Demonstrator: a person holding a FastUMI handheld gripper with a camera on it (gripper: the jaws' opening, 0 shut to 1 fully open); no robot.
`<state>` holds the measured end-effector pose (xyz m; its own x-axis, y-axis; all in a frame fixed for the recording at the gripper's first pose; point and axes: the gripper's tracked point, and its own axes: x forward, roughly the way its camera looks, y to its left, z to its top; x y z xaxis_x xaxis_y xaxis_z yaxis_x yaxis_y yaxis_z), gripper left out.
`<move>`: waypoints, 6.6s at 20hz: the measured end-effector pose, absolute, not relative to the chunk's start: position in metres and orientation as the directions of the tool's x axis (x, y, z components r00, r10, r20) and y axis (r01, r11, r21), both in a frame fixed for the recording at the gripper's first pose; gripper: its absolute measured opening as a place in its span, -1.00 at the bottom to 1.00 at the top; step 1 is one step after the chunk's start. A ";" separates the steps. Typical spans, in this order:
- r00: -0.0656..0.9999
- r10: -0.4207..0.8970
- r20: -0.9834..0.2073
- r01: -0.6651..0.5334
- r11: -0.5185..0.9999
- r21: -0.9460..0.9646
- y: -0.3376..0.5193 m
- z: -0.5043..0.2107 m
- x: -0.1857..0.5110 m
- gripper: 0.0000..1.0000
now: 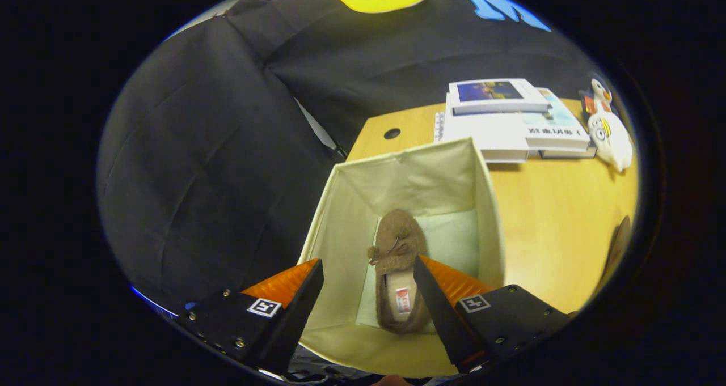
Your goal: Open the storage box then place both shoes into the box .Put the left shoe in first, then the right shoe, with the right side of both shoes facing outward in a uniform manner.
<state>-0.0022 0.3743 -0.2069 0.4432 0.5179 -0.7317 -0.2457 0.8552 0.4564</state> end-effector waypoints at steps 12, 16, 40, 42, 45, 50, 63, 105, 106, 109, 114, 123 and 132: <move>0.643 0.429 -0.634 -0.275 0.902 0.332 0.215 -0.137 0.010 0.95; 0.681 0.351 -0.642 -0.222 0.935 0.276 0.153 -0.139 0.011 0.95; 0.560 -0.002 -0.829 -0.015 1.000 -0.013 -0.094 -0.281 -0.095 0.96; 0.536 0.003 -0.844 -0.022 1.000 -0.011 -0.094 -0.292 -0.095 0.92; 0.504 0.009 -0.864 -0.028 1.000 -0.006 -0.094 -0.307 -0.090 0.83; 0.456 0.012 -0.890 0.035 0.999 0.031 -0.095 -0.328 -0.082 0.20; 0.388 0.079 -0.918 0.265 0.945 0.194 -0.069 -0.306 -0.074 -0.99; 0.445 0.403 -0.800 -0.113 0.911 0.396 0.313 -0.201 0.024 0.01; 0.469 0.403 -0.786 -0.120 0.911 0.395 0.310 -0.193 0.026 0.33; 0.557 0.370 -0.744 -0.160 0.926 0.341 0.291 -0.169 0.034 0.96; 0.695 0.331 -0.638 -0.199 0.941 0.273 0.245 -0.112 0.046 0.95; 0.848 0.291 -0.443 -0.220 0.954 0.205 0.134 -0.013 0.047 0.95; 0.935 0.171 -0.312 -0.169 0.985 0.035 0.031 0.034 0.029 0.95</move>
